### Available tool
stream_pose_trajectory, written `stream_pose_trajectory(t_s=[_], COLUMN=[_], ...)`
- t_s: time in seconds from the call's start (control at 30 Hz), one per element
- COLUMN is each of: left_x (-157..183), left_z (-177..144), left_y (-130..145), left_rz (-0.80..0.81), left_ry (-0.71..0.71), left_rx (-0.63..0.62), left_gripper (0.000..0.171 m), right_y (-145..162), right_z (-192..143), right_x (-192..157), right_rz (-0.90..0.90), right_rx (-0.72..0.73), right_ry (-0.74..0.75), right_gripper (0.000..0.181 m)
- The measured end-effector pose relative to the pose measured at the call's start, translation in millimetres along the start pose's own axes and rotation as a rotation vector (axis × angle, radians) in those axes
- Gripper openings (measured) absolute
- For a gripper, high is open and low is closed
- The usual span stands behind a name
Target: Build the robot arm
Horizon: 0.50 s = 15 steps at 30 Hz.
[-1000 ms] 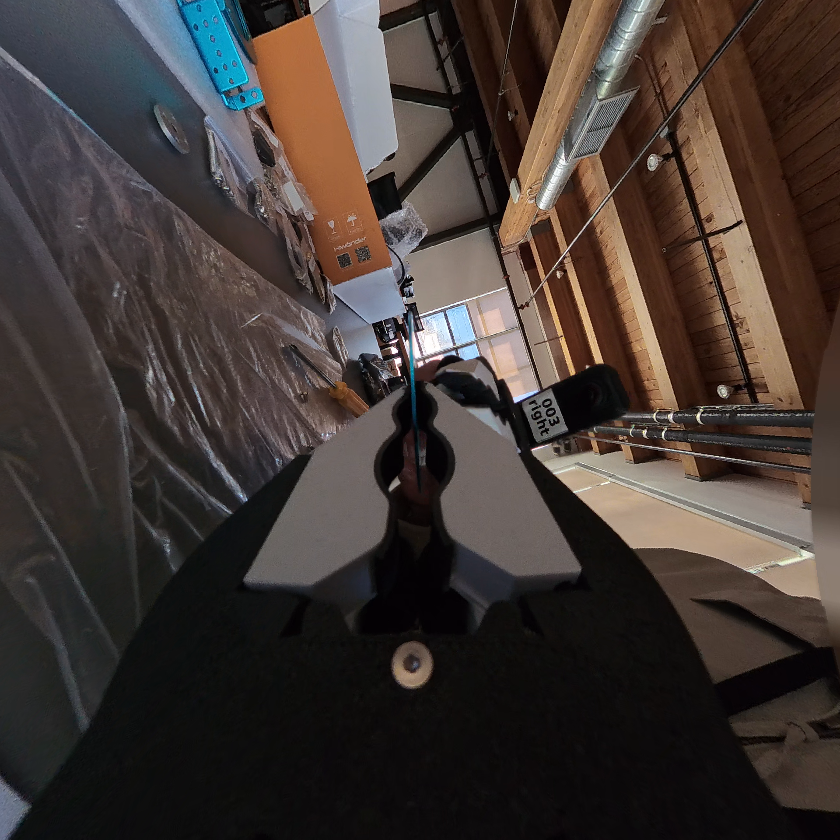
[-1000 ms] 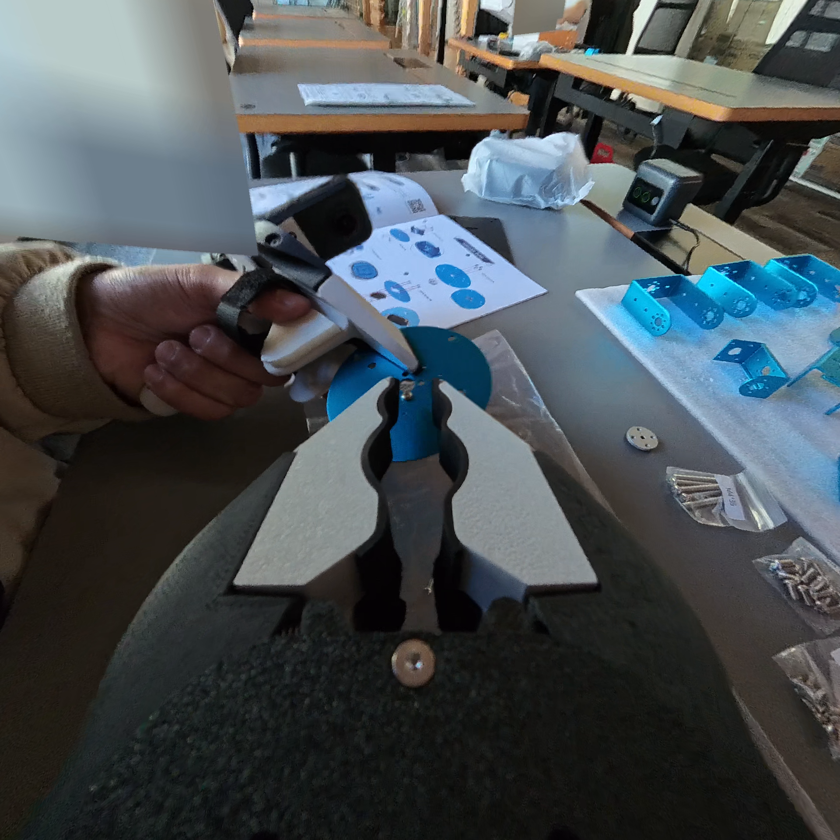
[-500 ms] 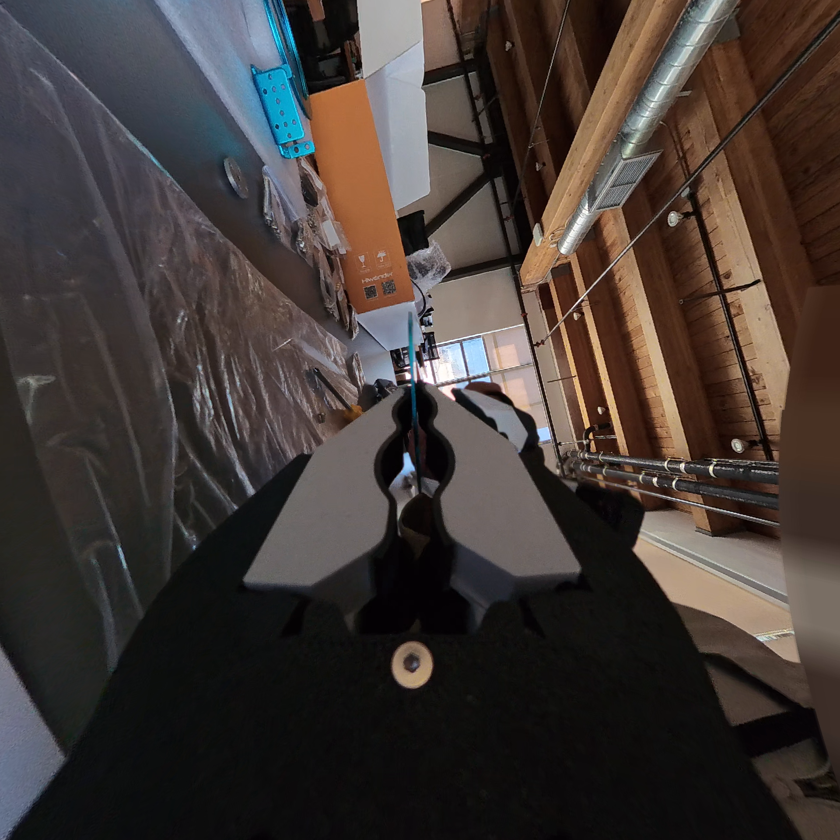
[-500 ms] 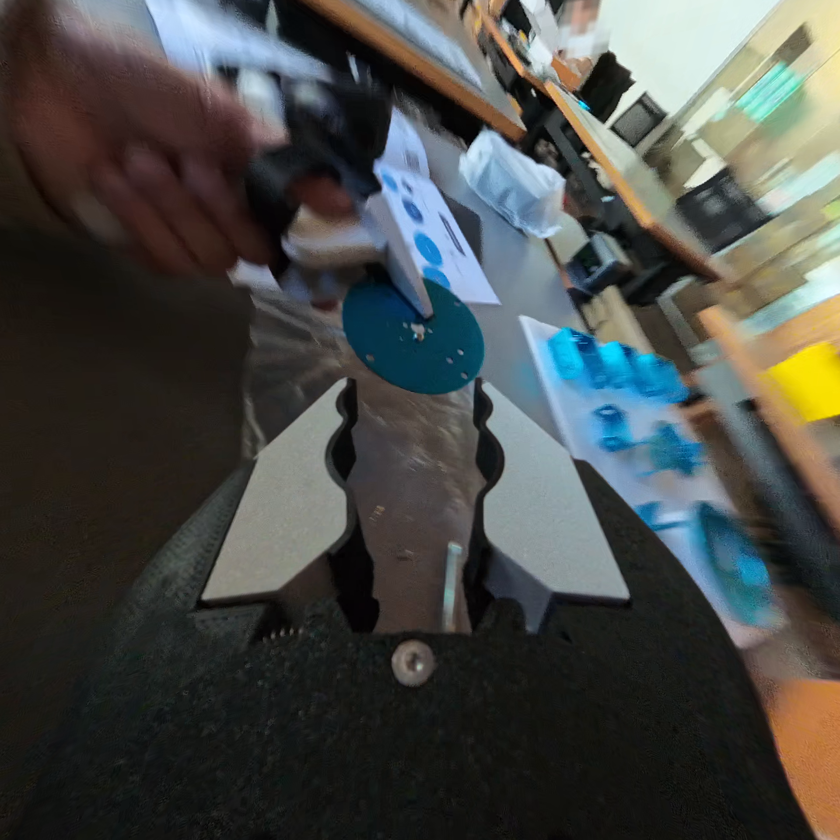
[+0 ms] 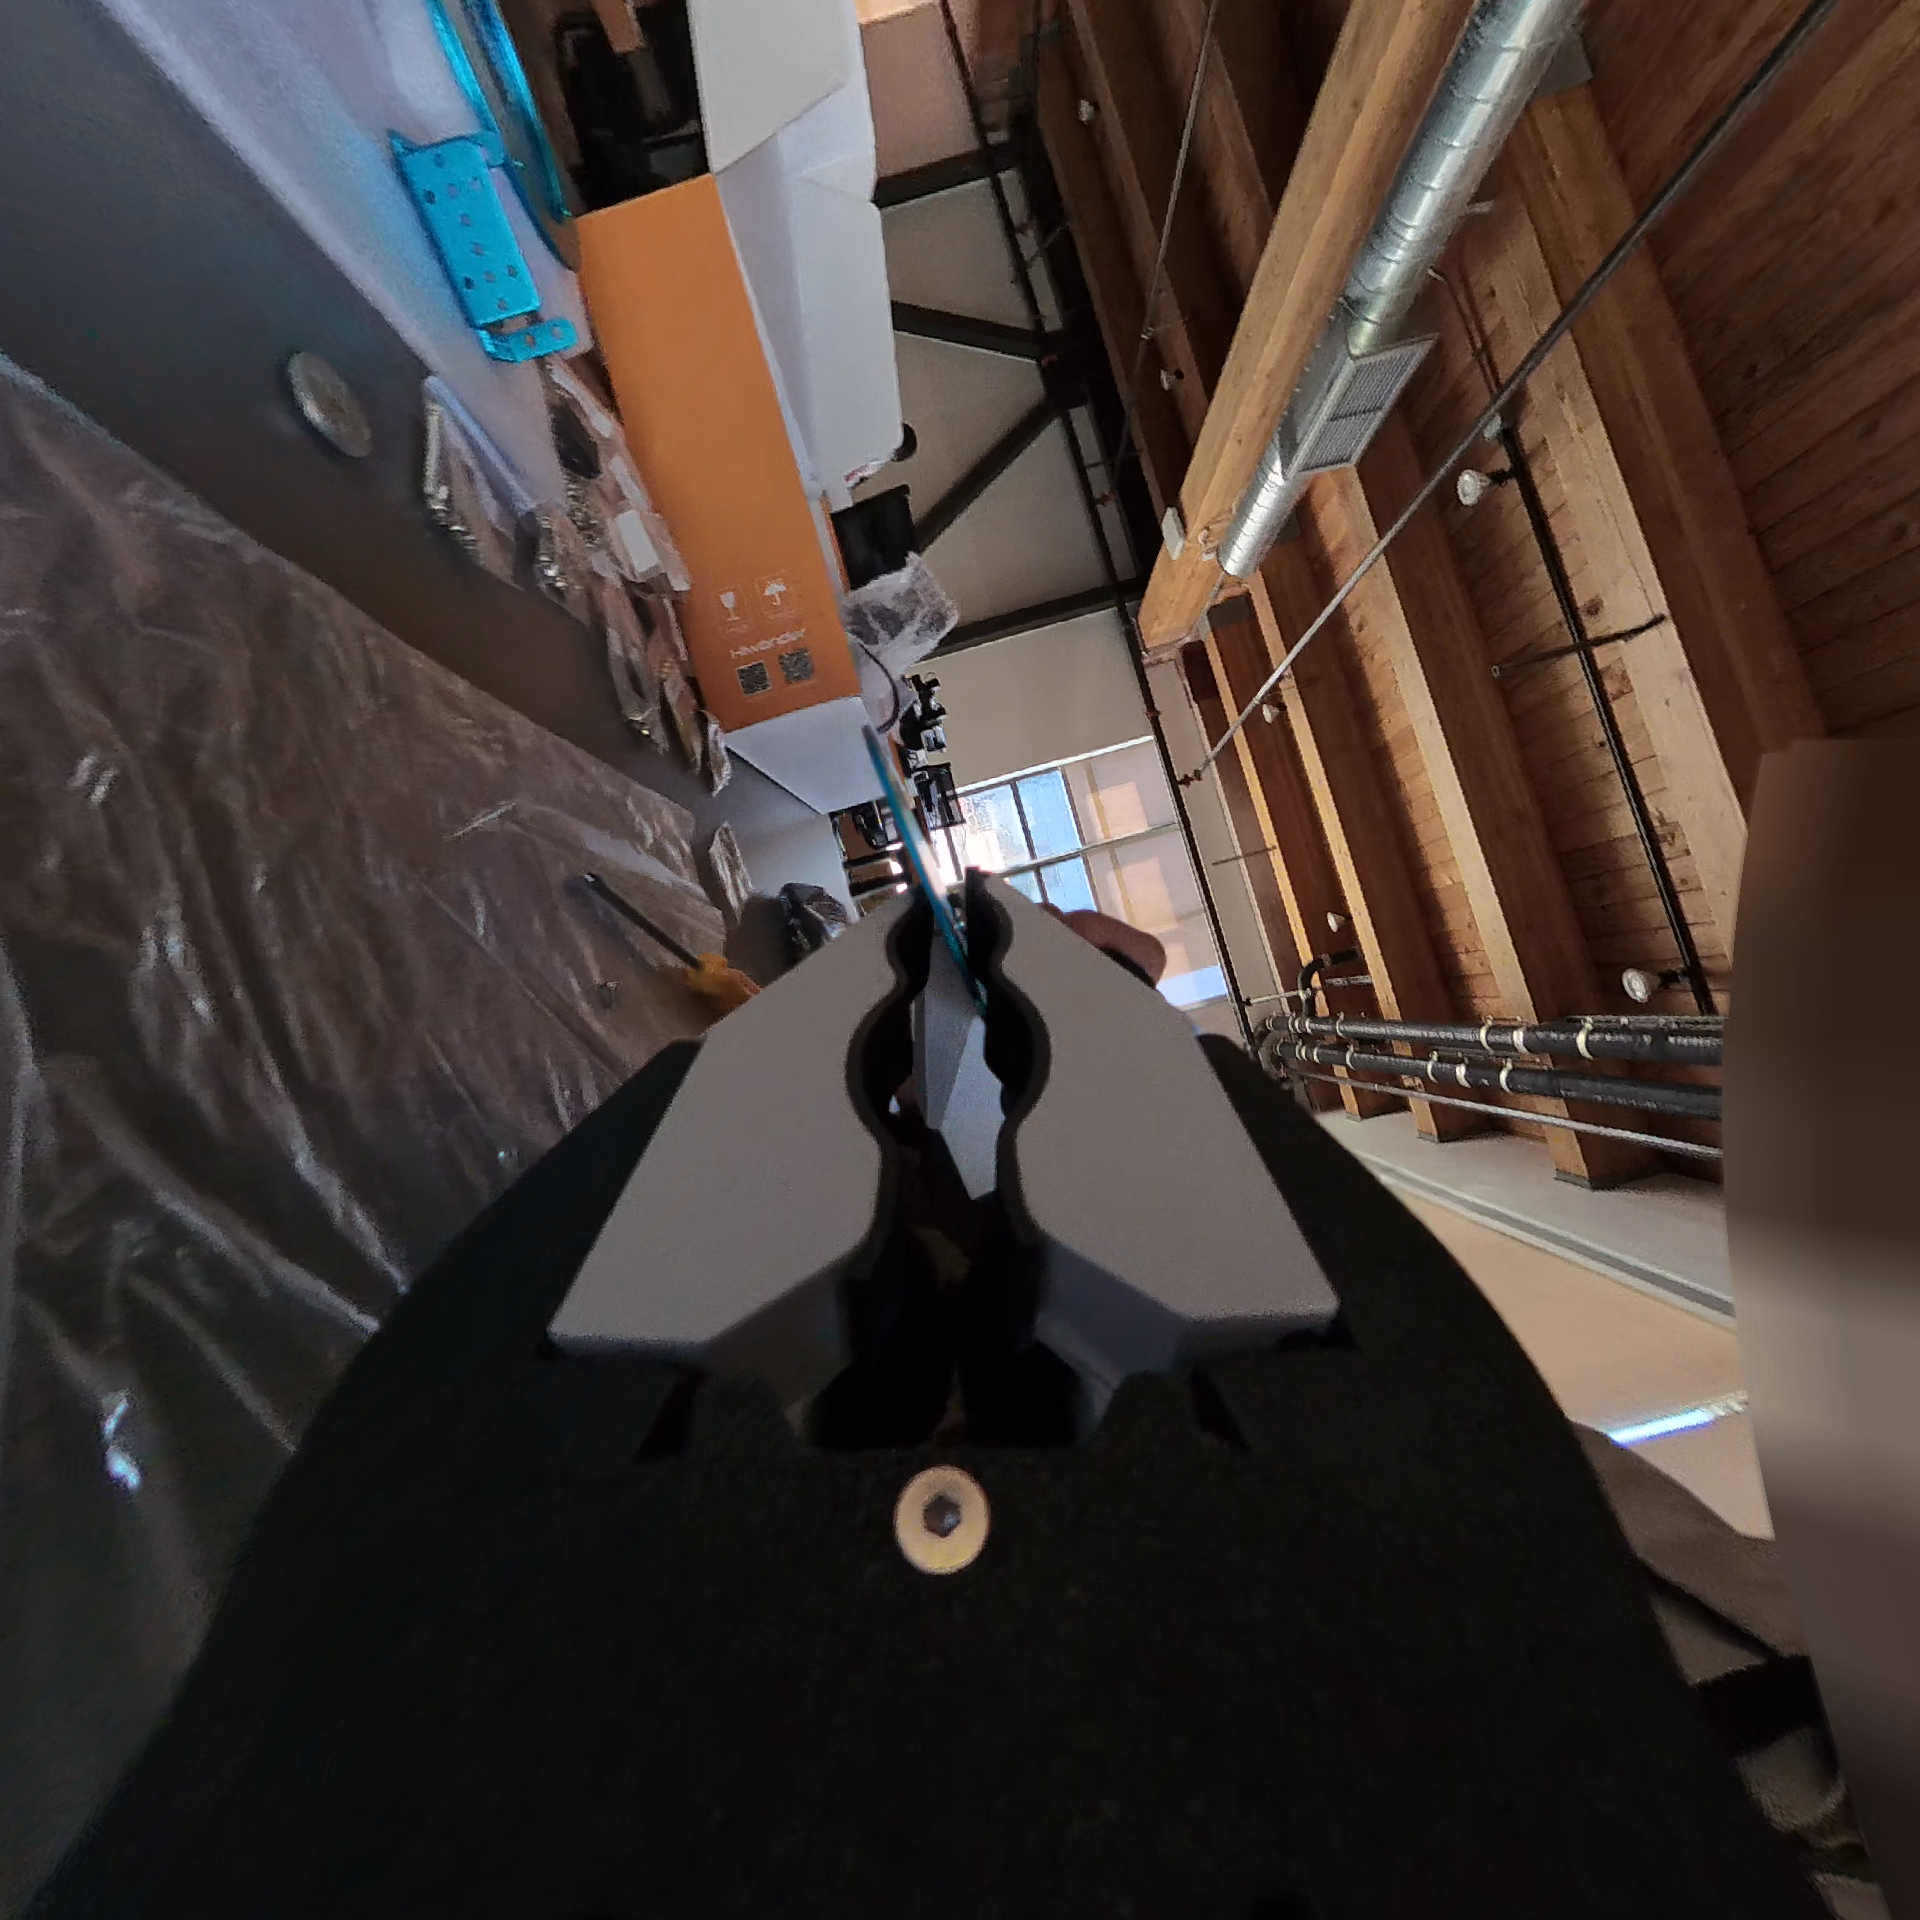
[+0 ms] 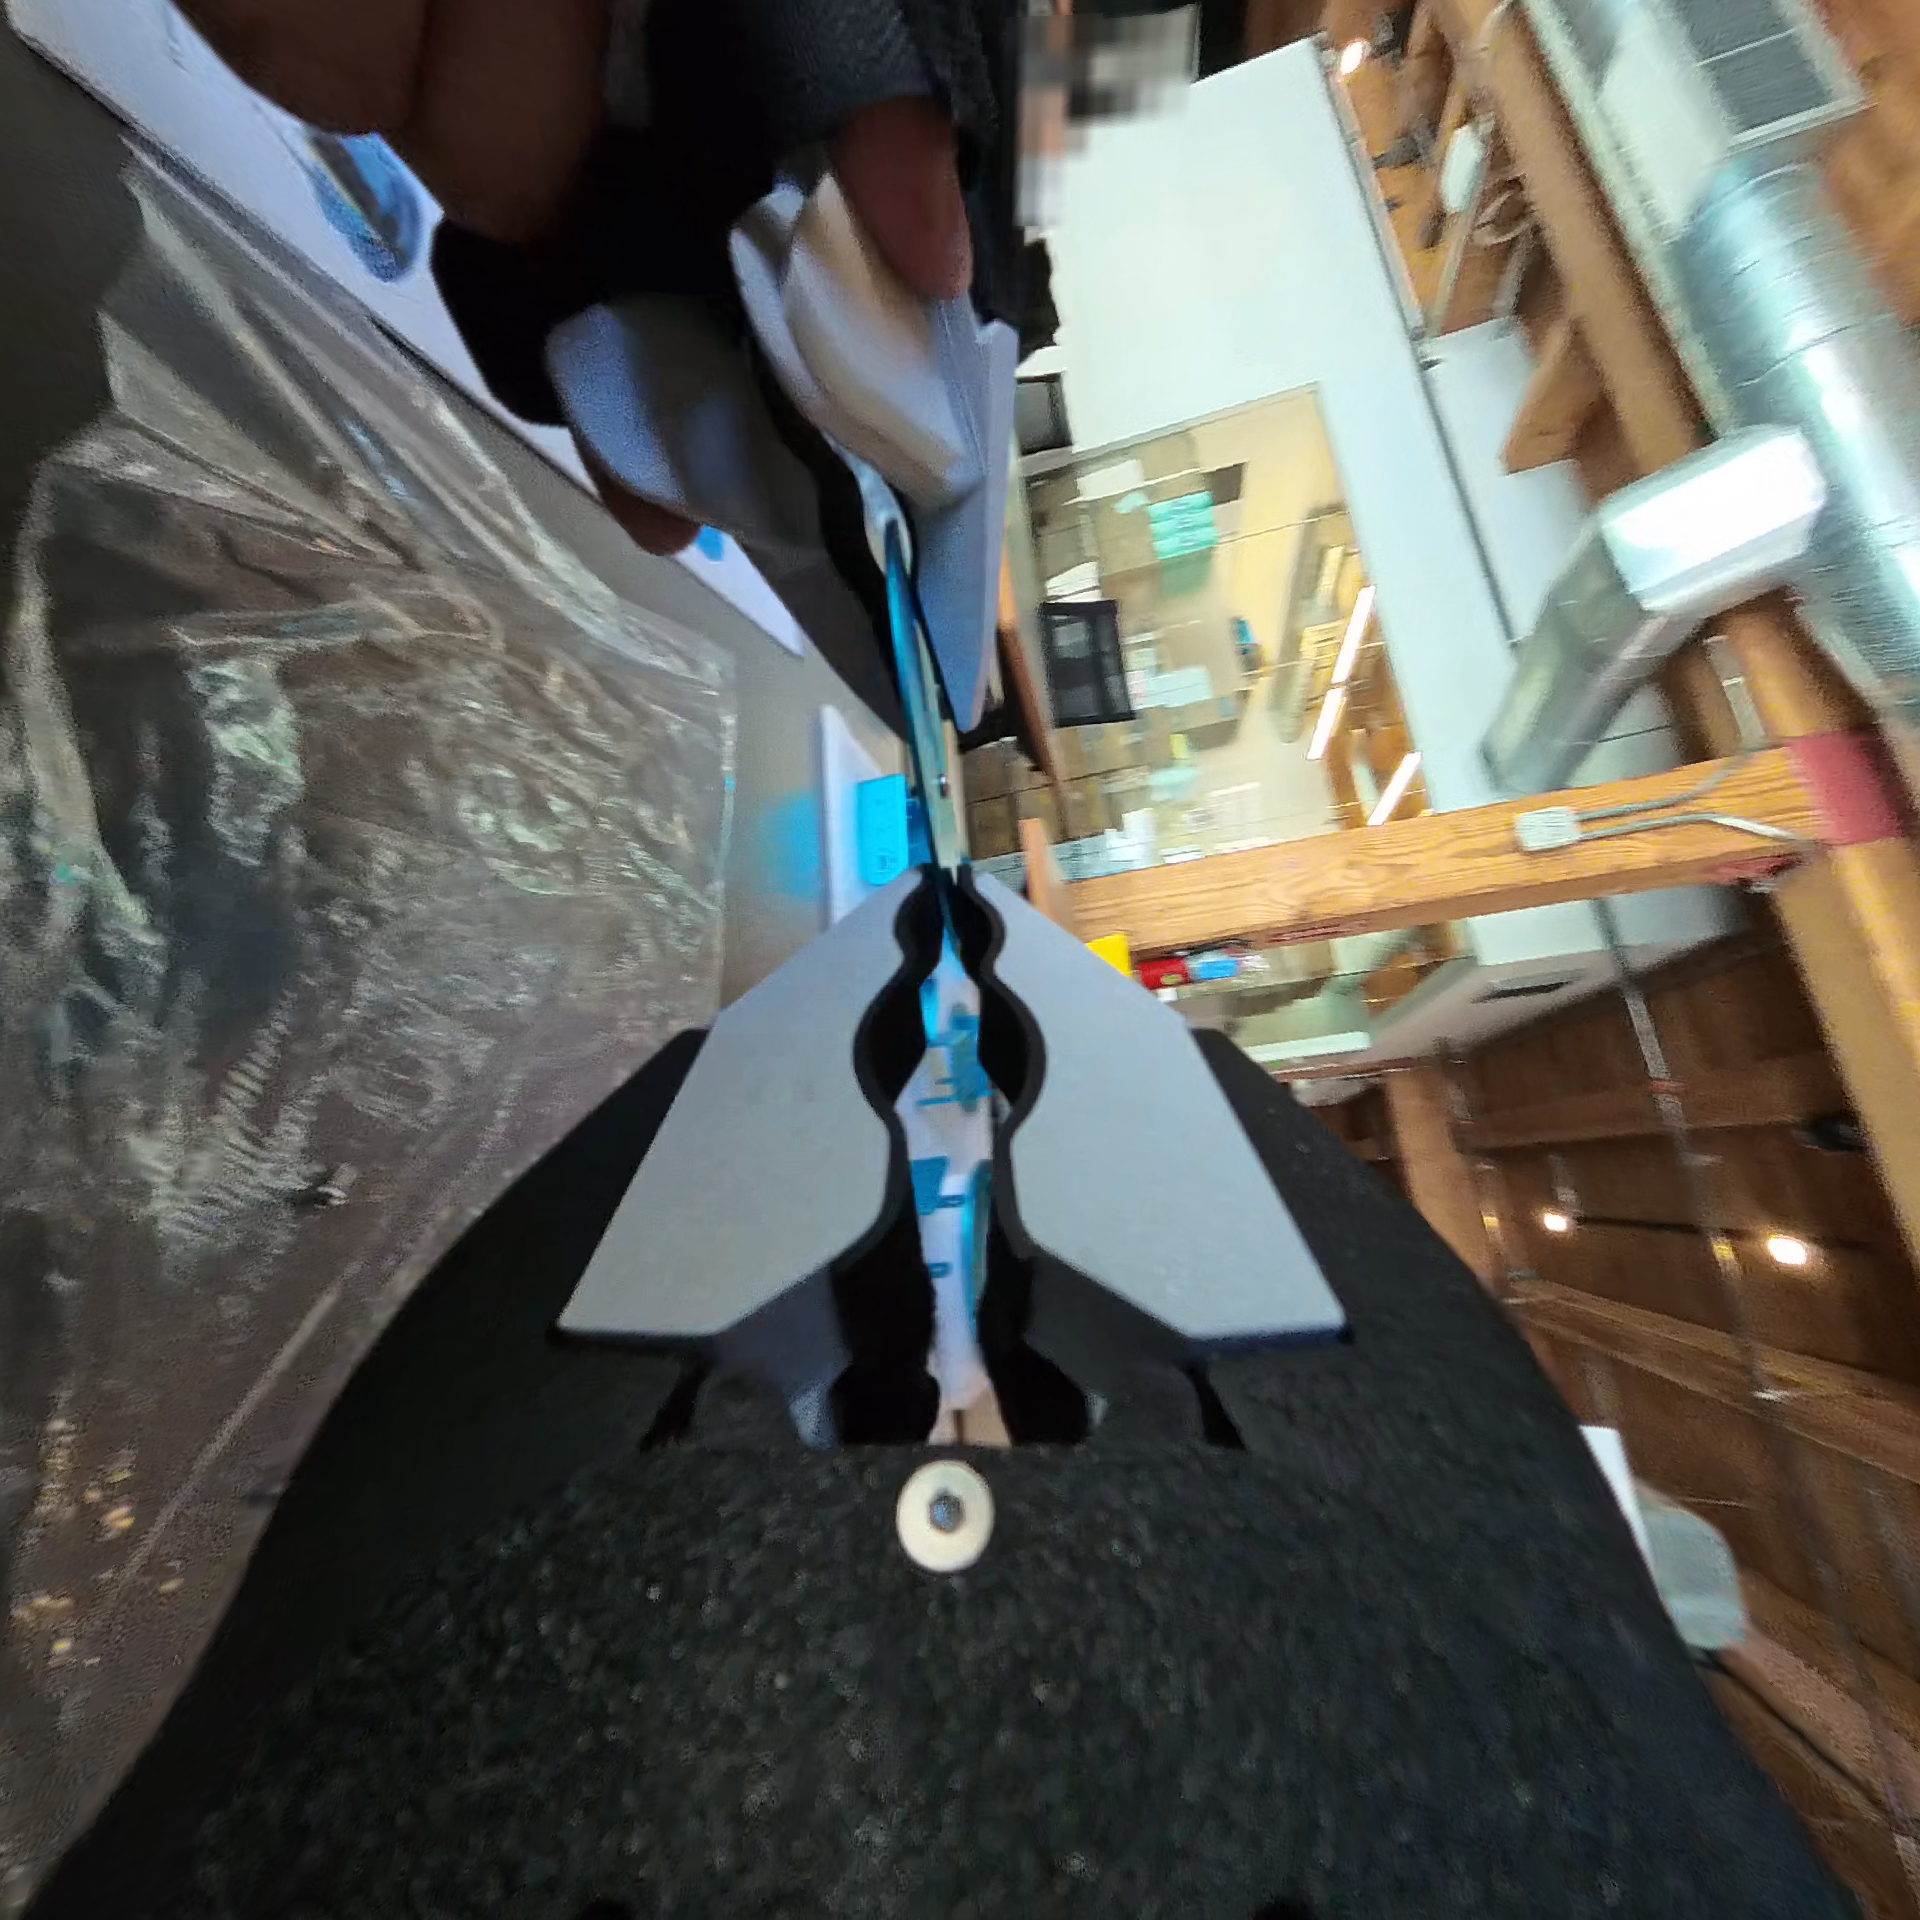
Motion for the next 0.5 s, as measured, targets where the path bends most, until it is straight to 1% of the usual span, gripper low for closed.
stream_pose_trajectory(t_s=[0.13, 0.23, 0.3, 0.33, 0.37, 0.43, 0.47, 0.5], left_x=[10.9, 20.4, 22.7, 25.5, 29.2, 34.8, 43.0, 52.2], left_z=[6.2, 7.3, 3.4, -0.5, -5.8, -20.3, -29.3, -37.8], left_y=[-1.2, -2.8, -7.8, -11.1, -14.8, -25.6, -31.3, -34.8], left_rz=[0.085, 0.177, 0.265, 0.315, 0.382, 0.550, 0.658, 0.808], left_ry=[0.021, 0.051, 0.060, 0.083, 0.111, 0.120, 0.138, 0.137], left_rx=[-0.033, -0.059, -0.056, -0.055, -0.057, -0.079, -0.089, -0.103], left_gripper=[0.008, 0.019, 0.030, 0.032, 0.035, 0.038, 0.038, 0.039], right_y=[1.6, 3.2, 1.9, 1.7, 1.7, 1.6, 0.7, 0.1], right_z=[-5.1, -7.8, -11.2, -12.4, -13.1, -14.7, -15.7, -16.7], right_x=[7.8, 12.0, 16.9, 19.5, 21.1, 23.7, 24.7, 26.3], right_rz=[0.008, 0.030, 0.030, 0.023, 0.012, -0.008, -0.023, -0.040], right_rx=[0.010, 0.010, 0.031, 0.036, 0.041, 0.057, 0.074, 0.088], right_ry=[0.038, 0.053, 0.070, 0.079, 0.081, 0.080, 0.074, 0.071], right_gripper=[0.000, 0.000, 0.000, 0.000, 0.000, 0.000, 0.000, 0.000])
Point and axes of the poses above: each gripper's, where its closed fingertips meet, z out along the fingers, y out of its underside, x = y × z across the jaws, the point moved 4 cm from there along -z, back along the fingers, and after that the axes turned 2 degrees about -x, right-handed, at the moved point
